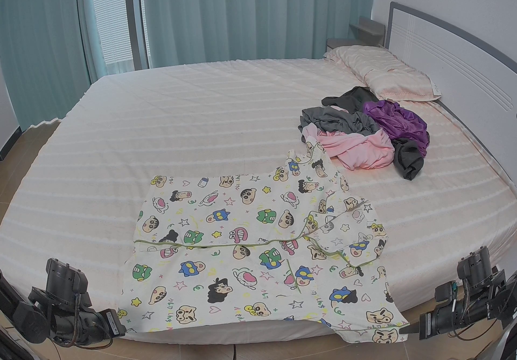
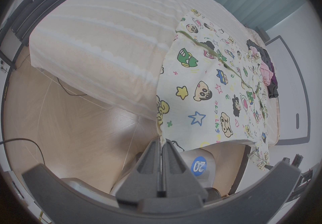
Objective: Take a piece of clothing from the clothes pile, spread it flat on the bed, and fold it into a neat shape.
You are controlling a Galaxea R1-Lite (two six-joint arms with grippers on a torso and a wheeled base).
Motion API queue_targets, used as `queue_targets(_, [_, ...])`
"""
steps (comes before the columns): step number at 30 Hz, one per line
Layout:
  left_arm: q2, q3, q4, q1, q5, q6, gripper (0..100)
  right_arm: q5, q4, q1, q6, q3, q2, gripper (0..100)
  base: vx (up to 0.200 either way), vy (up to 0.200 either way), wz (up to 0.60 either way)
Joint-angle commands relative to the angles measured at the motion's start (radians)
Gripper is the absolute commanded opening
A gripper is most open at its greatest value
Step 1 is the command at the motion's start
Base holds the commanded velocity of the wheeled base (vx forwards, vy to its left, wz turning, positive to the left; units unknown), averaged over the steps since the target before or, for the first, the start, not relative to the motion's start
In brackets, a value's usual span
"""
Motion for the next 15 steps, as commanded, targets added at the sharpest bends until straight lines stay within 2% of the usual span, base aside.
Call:
queue_targets(1, [-0.045,-0.047,0.014,-0.008,0.042,-0.002,0,0.001,0.024,-0.026,-0.032,-0.010,-0.070,0,0.000,0.000,0.00])
queue_targets(4, [-0.052,-0.091,0.021,-0.008,0.058,-0.006,0,0.001,0.042,-0.031,-0.031,-0.052,-0.102,0,0.000,0.000,0.00])
queue_targets(9, [-0.078,-0.117,0.127,-0.011,0.038,-0.041,0,0.021,0.225,-0.032,-0.037,-0.087,-0.176,0,0.000,0.000,0.00])
queue_targets(15, [-0.051,-0.094,0.147,-0.013,0.017,-0.032,0,0.033,0.259,-0.023,-0.063,-0.081,-0.151,0,0.000,0.000,0.00])
